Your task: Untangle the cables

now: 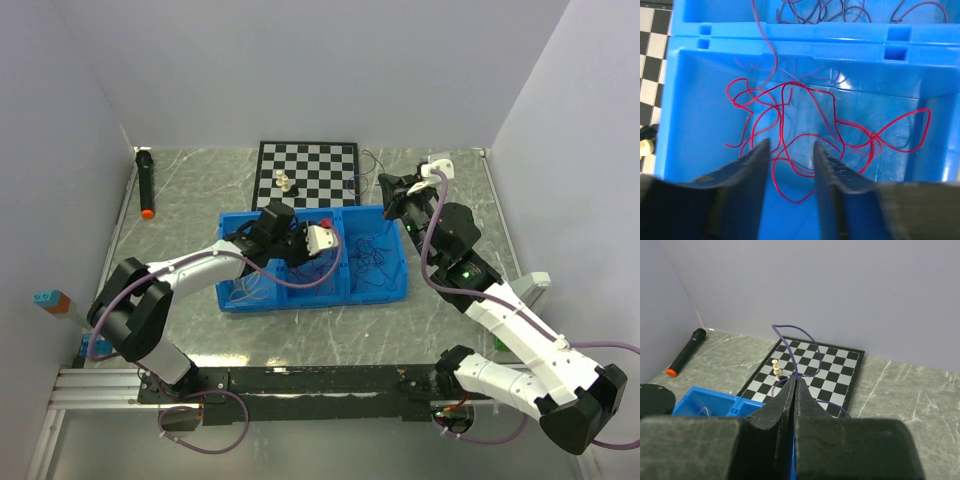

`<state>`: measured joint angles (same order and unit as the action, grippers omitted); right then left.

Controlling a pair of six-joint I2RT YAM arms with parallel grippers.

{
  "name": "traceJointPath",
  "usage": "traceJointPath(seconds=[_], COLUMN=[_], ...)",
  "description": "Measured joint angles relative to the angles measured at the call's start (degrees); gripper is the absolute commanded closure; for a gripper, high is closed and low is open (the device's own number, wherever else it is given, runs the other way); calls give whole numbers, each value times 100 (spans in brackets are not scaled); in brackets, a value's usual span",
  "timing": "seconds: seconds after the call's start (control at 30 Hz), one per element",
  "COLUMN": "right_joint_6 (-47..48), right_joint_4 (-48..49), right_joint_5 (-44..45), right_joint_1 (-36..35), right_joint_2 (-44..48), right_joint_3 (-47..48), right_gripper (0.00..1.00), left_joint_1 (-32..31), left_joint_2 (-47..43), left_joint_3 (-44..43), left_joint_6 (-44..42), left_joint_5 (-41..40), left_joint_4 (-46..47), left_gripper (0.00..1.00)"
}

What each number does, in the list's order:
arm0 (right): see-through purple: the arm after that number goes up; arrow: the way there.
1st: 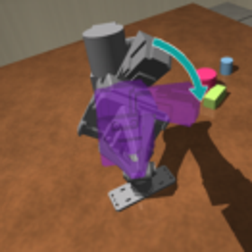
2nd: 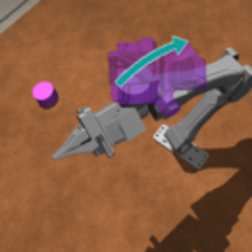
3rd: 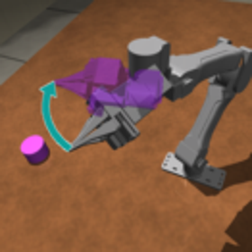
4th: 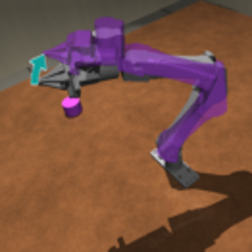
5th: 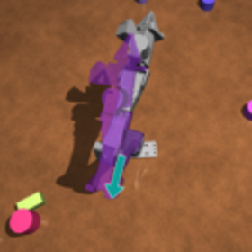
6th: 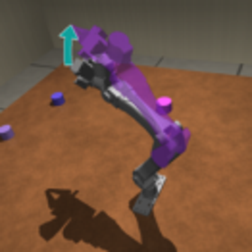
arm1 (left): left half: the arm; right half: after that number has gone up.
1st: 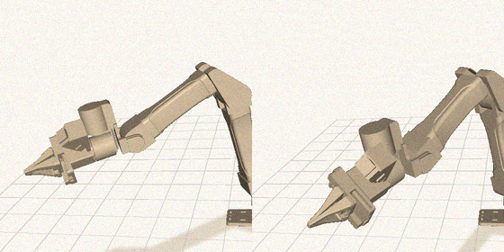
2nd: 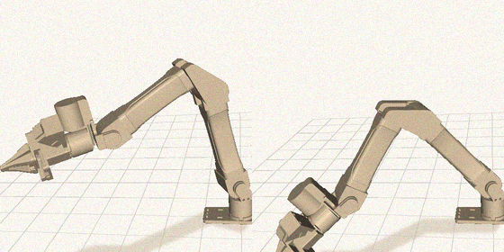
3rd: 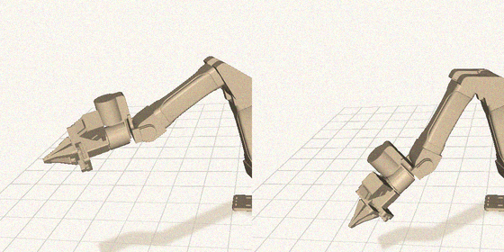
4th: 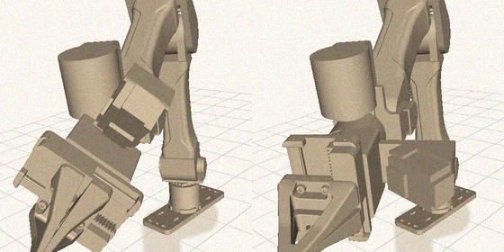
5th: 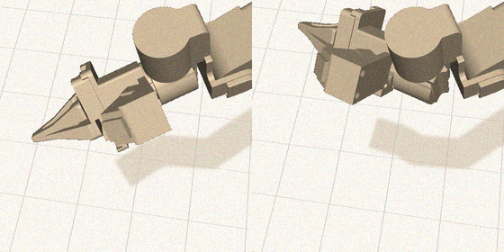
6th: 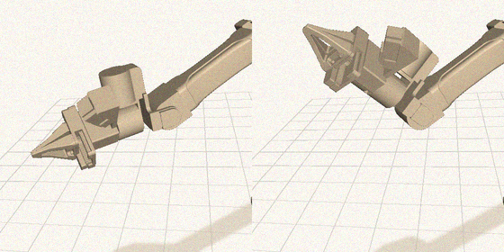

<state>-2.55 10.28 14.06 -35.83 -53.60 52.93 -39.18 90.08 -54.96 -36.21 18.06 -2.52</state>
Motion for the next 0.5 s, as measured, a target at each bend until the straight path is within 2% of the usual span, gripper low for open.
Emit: traceJointPath(seconds=[0.27, 0.37, 0.47, 0.5], right_joint_6=[55, 170, 332, 382], right_joint_4=[-22, -76, -116, -120], right_joint_5=[92, 179, 278, 306], right_joint_1=[24, 26, 28, 35], right_joint_2=[-24, -57, -92, -90], right_joint_3=[35, 157, 343, 378], right_gripper=[100, 100, 100, 100], left_joint_1=[-4, -7, -4, -2], left_joint_2=[-343, -404, -485, -538], left_joint_3=[-190, -796, -1552, -1829], left_joint_6=[269, 531, 870, 994], left_joint_5=[-7, 33, 61, 66], left_joint_4=[-612, -1038, -1320, -1397], left_gripper=[26, 15, 11, 6])
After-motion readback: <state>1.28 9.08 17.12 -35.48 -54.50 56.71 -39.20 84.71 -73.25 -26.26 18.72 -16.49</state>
